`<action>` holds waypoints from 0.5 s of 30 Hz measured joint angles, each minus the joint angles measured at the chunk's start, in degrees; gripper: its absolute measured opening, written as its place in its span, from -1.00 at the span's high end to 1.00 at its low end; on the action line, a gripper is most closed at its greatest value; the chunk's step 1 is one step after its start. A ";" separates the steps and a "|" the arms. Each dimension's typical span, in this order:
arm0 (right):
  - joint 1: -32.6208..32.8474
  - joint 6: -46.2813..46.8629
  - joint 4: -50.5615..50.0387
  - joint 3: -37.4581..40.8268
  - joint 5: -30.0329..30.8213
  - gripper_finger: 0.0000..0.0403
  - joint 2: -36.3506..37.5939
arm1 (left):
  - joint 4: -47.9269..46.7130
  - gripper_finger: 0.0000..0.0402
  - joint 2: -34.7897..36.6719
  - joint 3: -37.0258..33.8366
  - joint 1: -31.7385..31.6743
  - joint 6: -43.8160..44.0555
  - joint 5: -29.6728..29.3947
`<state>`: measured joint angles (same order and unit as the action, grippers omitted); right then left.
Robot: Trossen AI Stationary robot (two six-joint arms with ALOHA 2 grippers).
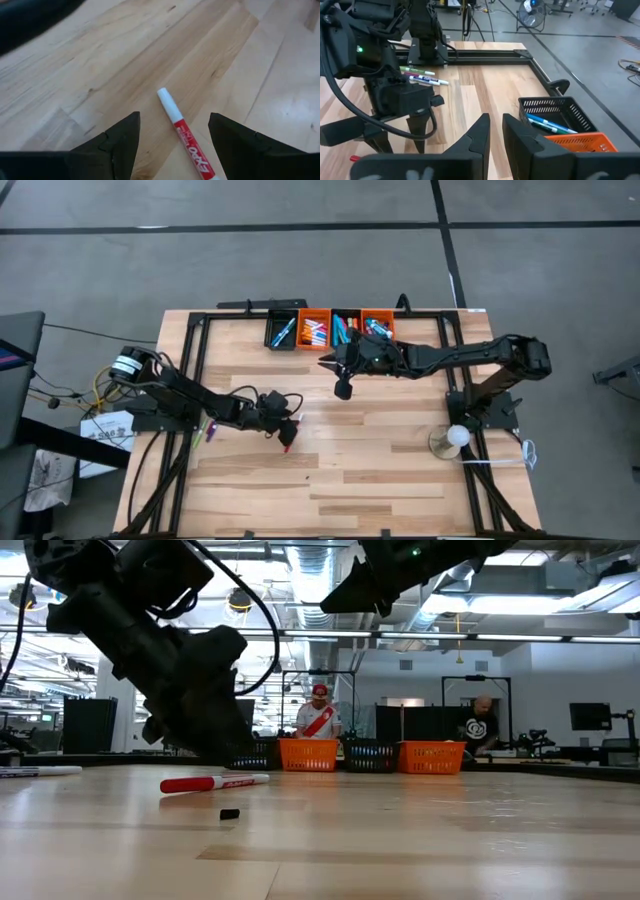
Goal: Pick & Place Markers
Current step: Put the red and white marker pen into the left black bin
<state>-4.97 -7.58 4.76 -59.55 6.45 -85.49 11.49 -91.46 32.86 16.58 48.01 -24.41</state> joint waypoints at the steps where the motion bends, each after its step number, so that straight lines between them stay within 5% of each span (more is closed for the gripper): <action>1: 0.00 0.13 -0.01 0.00 0.00 0.79 0.00 | -0.10 -0.16 -0.02 0.00 -0.14 -0.05 0.03; 15: 0.35 1.55 -0.47 0.00 0.05 0.79 -0.02 | 0.18 -0.16 -1.29 0.07 0.33 2.35 3.68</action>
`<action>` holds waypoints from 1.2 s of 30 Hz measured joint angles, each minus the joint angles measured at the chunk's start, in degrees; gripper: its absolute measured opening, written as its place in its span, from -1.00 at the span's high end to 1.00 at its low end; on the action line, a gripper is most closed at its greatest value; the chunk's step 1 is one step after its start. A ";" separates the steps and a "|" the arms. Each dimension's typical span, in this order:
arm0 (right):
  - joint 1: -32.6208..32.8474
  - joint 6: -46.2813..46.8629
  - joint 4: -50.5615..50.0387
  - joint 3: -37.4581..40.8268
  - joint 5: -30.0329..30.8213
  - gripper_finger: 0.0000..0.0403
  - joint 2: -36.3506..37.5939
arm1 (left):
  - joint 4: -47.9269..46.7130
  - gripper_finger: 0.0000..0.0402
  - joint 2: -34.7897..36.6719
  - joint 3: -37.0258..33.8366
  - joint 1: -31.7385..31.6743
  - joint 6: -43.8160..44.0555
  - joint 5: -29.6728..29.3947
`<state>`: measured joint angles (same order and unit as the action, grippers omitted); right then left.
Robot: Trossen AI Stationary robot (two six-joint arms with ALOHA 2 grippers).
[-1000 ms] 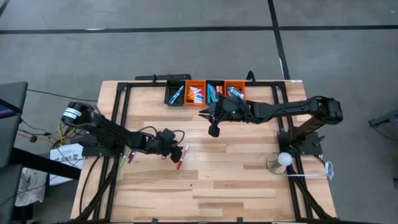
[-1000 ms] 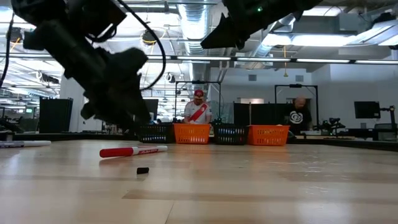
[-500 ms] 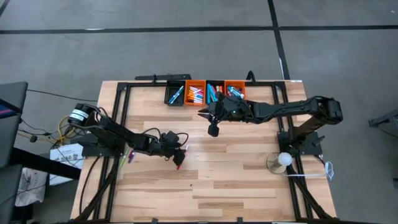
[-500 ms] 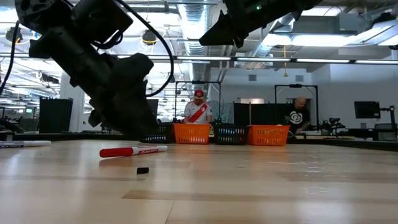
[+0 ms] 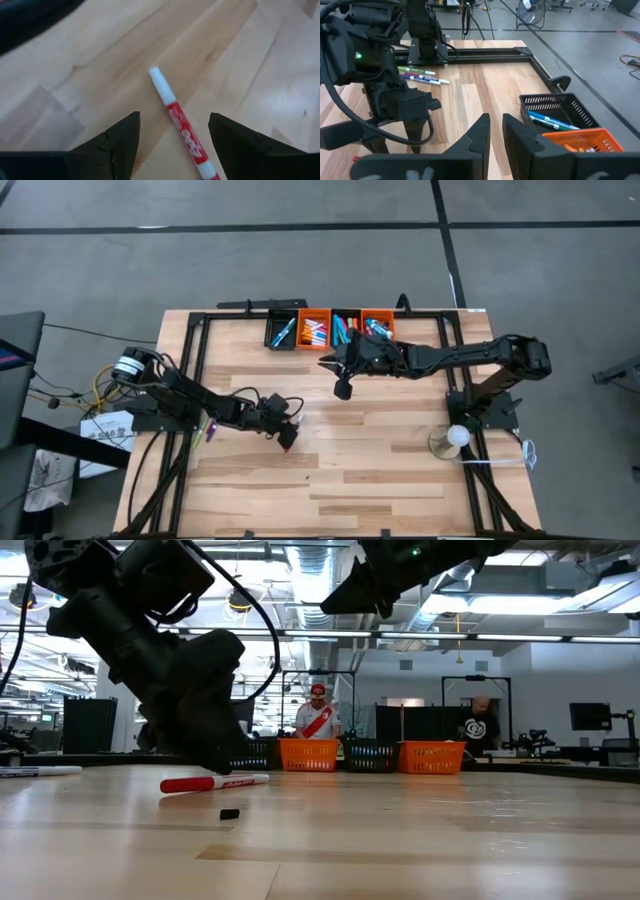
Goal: Pick & Place Markers
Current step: Put the red and white marker pen into the left black bin
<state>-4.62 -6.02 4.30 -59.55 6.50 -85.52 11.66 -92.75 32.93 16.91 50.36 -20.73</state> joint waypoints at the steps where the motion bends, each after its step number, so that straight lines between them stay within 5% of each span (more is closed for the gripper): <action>1: 0.08 0.00 -0.21 0.00 0.02 0.79 -0.02 | -0.13 -0.16 -0.03 -0.01 0.24 0.54 0.31; 36: 0.37 0.00 -2.12 0.00 -0.13 0.79 -0.04 | -4.72 -0.10 -5.69 2.34 -0.54 2.47 0.46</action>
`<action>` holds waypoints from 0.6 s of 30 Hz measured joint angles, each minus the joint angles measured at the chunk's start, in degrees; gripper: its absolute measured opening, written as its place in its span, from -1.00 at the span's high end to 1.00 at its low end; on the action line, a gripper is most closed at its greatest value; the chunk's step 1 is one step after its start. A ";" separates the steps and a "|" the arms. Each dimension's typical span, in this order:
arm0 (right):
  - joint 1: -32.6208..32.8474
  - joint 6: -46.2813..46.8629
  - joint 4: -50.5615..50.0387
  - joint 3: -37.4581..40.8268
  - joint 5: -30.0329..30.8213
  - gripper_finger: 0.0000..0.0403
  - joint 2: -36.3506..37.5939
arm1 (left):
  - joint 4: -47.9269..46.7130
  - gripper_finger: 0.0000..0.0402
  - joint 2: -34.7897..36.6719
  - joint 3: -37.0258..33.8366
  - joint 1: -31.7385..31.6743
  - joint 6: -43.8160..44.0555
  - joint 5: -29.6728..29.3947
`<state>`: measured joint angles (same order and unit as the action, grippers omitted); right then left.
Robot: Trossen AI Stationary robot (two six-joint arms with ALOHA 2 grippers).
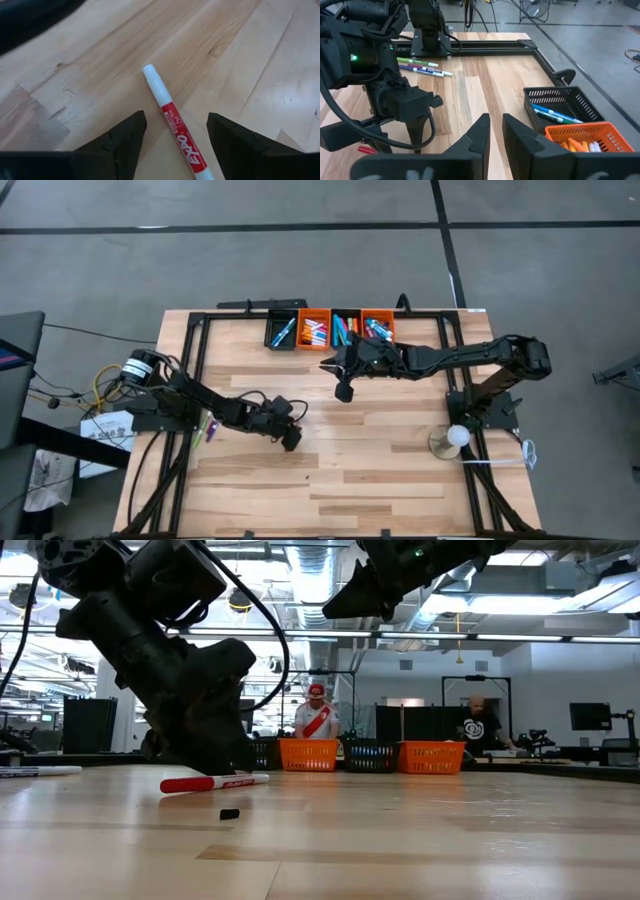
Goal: Pick & Place Markers
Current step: Put the red and white marker pen into the left black bin
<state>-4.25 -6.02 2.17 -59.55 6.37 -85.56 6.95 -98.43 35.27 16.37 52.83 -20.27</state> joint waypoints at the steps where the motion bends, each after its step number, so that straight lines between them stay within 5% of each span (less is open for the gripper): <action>1: 0.00 0.00 0.00 0.00 0.00 0.79 0.00 | -0.29 -0.08 0.02 0.00 -0.25 0.00 0.09; 18: 0.00 -0.03 0.00 -0.02 -0.11 0.79 0.00 | -6.80 0.40 2.08 -0.17 -1.94 -5.56 -1.66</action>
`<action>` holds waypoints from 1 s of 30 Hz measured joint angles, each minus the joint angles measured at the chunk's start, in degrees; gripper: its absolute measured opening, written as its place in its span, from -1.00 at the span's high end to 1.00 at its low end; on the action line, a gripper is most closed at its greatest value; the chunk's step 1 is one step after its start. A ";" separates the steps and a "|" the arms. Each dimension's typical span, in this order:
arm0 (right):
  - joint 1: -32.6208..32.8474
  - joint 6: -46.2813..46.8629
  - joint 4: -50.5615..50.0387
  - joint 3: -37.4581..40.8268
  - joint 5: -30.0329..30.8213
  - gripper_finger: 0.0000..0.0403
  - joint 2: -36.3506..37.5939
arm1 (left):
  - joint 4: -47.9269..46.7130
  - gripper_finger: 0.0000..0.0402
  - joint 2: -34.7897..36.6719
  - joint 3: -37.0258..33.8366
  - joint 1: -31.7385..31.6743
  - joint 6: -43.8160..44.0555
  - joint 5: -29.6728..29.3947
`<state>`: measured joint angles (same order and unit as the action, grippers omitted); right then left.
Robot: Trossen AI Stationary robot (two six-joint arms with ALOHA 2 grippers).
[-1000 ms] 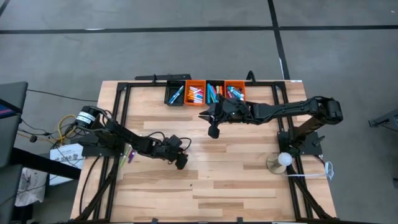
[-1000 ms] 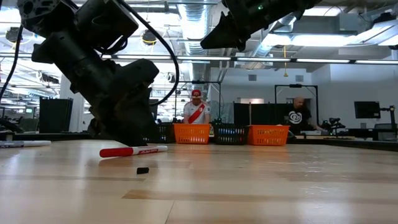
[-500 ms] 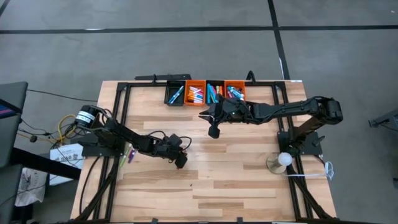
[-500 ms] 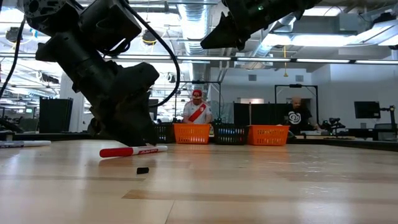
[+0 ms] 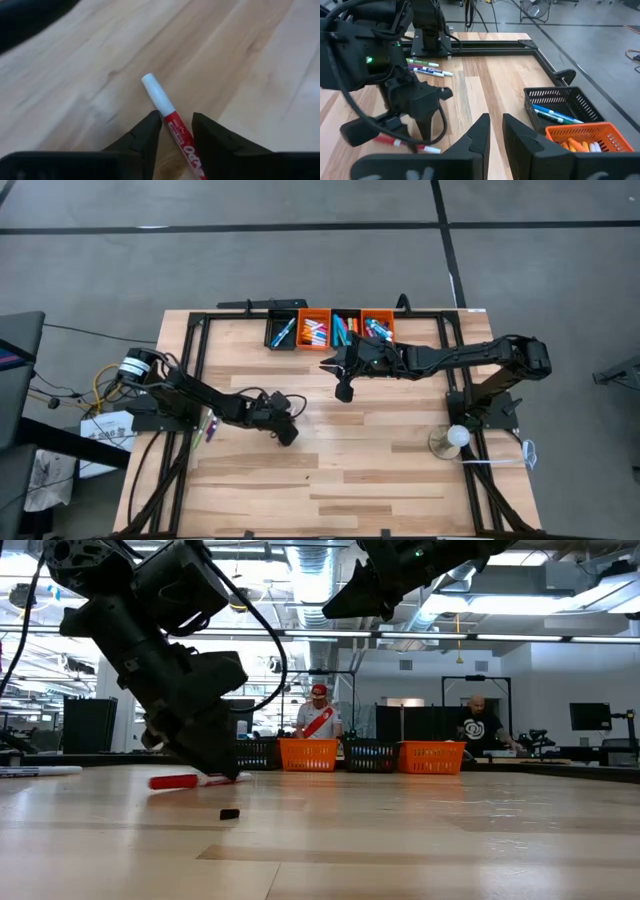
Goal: Pick & Place Markers
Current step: Put the red and white marker pen into the left black bin
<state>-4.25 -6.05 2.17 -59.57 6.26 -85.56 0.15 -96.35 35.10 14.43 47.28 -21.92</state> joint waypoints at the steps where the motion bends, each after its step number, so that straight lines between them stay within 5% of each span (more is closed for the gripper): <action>1: 0.00 -0.04 0.00 0.00 -0.02 0.79 0.00 | -0.80 0.44 0.78 -0.23 -0.04 0.08 -0.03; 11: 0.15 -0.46 -0.04 -0.02 -0.15 0.79 0.00 | -6.60 0.90 6.87 -0.69 -0.06 -0.29 0.03; 30: 0.15 -1.07 -0.75 -0.02 -0.26 0.79 0.00 | -6.19 0.98 12.00 -0.53 0.87 -1.78 -1.18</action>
<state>-4.10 -7.12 1.43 -59.59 6.00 -85.56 -6.05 -84.35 34.57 15.30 45.50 -23.11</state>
